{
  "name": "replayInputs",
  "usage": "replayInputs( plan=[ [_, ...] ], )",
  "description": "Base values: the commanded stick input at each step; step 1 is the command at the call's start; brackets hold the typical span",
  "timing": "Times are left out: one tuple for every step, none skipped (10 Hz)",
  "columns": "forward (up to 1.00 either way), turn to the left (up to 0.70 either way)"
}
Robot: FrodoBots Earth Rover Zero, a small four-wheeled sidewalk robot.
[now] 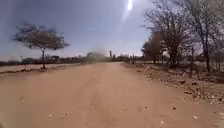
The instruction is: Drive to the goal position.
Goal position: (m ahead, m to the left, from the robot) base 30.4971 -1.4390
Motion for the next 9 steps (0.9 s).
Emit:
replayInputs(
  plan=[
    [1.0, 0.0],
    [1.0, 0.0],
    [1.0, 0.0],
    [1.0, 0.0],
    [1.0, 0.0],
    [1.0, 0.0],
    [1.0, 0.0],
    [1.0, 0.0],
    [1.0, 0.0]
  ],
)
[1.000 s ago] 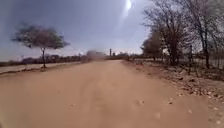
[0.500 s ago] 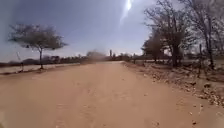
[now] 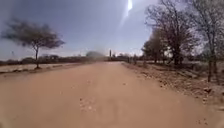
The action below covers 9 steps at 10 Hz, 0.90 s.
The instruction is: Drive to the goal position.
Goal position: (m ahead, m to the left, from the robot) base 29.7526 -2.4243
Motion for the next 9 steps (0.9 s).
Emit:
replayInputs(
  plan=[
    [1.0, 0.0],
    [1.0, 0.0],
    [1.0, 0.0],
    [1.0, 0.0],
    [1.0, 0.0],
    [1.0, 0.0],
    [1.0, 0.0],
    [1.0, 0.0],
    [1.0, 0.0]
  ],
)
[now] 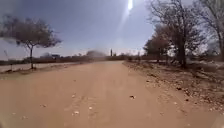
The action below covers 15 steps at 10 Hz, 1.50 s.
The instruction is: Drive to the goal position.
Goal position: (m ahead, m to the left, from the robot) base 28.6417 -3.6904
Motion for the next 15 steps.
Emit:
replayInputs(
  plan=[
    [1.0, 0.0],
    [1.0, 0.0],
    [1.0, 0.0],
    [1.0, 0.0],
    [1.0, 0.0],
    [1.0, 0.0],
    [1.0, 0.0],
    [1.0, 0.0],
    [1.0, 0.0],
    [1.0, 0.0],
    [1.0, 0.0],
    [1.0, 0.0],
    [1.0, 0.0],
    [1.0, 0.0],
    [1.0, 0.0]
  ],
)
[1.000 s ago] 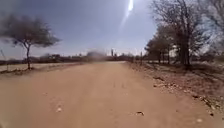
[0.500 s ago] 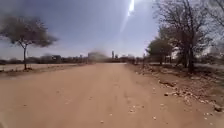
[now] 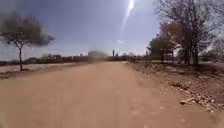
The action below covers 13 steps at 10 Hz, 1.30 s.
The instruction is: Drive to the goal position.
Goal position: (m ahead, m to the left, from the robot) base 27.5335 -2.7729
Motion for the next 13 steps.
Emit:
replayInputs(
  plan=[
    [1.0, 0.0],
    [1.0, 0.0],
    [1.0, 0.0],
    [1.0, 0.0],
    [1.0, 0.0],
    [1.0, 0.0],
    [1.0, 0.0],
    [1.0, 0.0],
    [1.0, 0.0],
    [1.0, 0.0],
    [1.0, 0.0],
    [1.0, 0.0],
    [1.0, 0.0]
  ],
)
